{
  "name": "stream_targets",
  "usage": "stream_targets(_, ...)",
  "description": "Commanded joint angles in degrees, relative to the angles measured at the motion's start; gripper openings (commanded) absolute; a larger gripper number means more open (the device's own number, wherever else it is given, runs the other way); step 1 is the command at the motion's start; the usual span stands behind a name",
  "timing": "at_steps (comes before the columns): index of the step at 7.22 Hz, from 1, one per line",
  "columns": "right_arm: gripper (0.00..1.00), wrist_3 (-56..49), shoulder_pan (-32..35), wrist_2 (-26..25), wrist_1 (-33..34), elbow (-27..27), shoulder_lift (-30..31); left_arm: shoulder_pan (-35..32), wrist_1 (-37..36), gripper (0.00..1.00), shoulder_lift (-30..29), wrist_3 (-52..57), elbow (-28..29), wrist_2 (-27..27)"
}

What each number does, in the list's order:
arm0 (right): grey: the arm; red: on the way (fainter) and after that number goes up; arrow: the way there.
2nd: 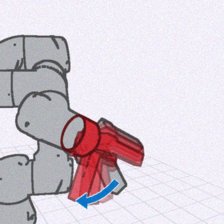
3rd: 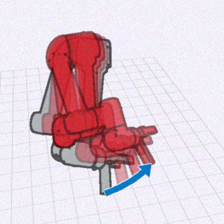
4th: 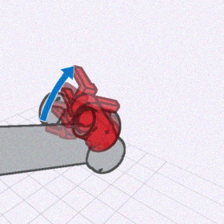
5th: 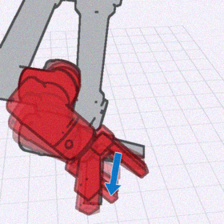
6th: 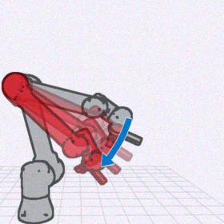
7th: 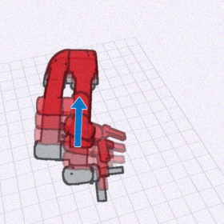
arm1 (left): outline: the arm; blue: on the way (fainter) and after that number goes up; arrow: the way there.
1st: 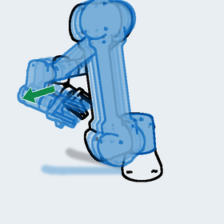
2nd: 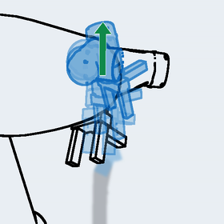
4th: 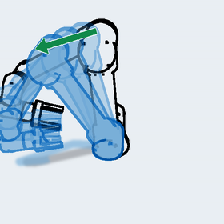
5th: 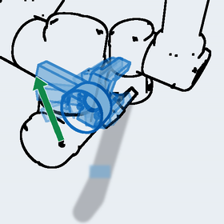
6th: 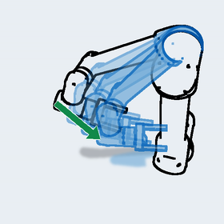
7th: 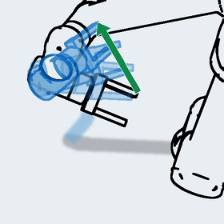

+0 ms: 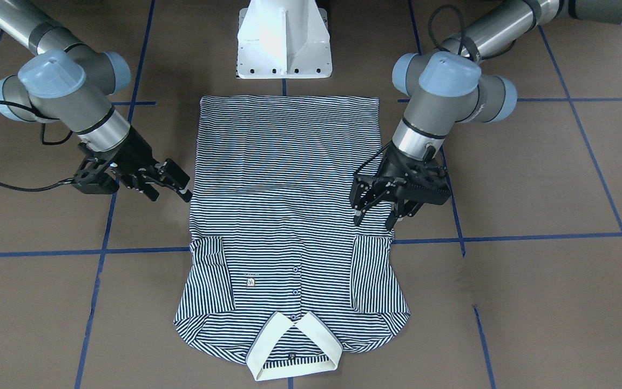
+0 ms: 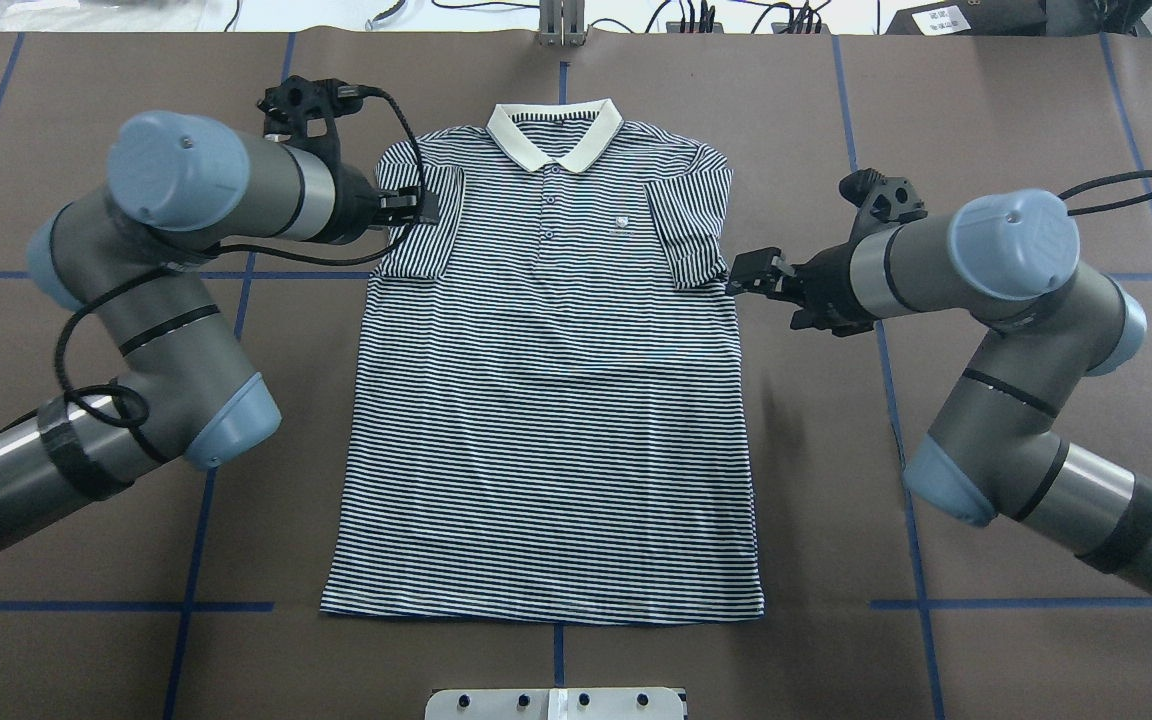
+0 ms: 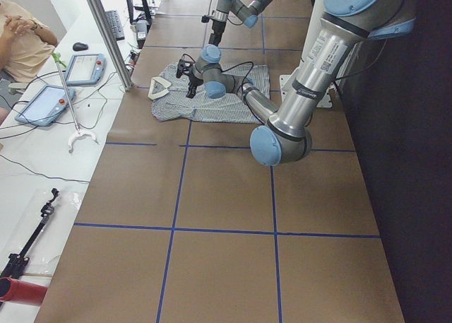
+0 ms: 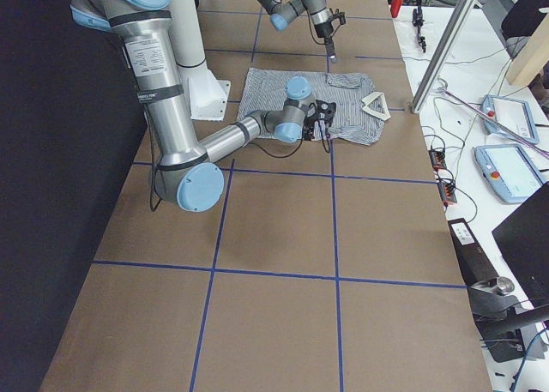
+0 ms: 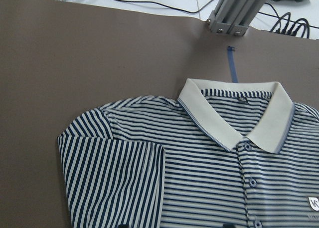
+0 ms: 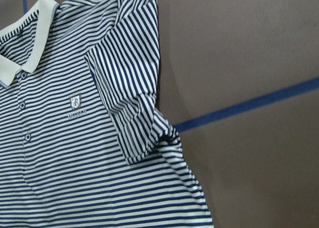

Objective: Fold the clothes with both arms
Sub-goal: 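Move the right gripper down to the hem corner nearest it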

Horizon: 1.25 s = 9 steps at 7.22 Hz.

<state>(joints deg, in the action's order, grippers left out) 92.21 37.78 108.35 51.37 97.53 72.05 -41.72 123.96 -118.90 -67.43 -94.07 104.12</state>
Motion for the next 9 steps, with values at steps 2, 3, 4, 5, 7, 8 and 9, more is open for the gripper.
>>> stream_targets(2,0.93,16.4,-20.6,-19.5,23.6,15.7,1.2,-0.2,0.1,0.75,4.8,-0.1,-5.2,3.7)
stream_targets(3,0.88,25.5,-26.6,-24.5,24.5,20.2,3.8,-0.1,0.1,0.76,4.7,-0.2,-5.5,3.7)
stream_targets(4,0.84,29.6,-31.3,-28.8,27.2,21.4,7.1,-0.1,0.1,0.77,4.7,-0.2,-5.2,3.7)
stream_targets(5,0.81,32.8,-33.4,-31.8,28.9,21.5,7.9,-0.1,0.1,0.77,4.7,-0.2,-4.9,3.7)
stream_targets(7,0.77,39.6,-35.8,-31.4,31.0,20.4,9.1,-0.2,0.1,0.77,4.8,-0.2,-4.7,3.5)
stream_targets(8,0.76,39.5,-35.8,-31.3,31.2,20.2,9.2,-0.1,0.0,0.77,4.8,-0.2,-4.7,3.6)
stream_targets(9,0.74,39.7,-35.8,-31.3,31.2,20.9,9.7,0.0,0.1,0.77,4.7,-2.8,-4.8,3.6)
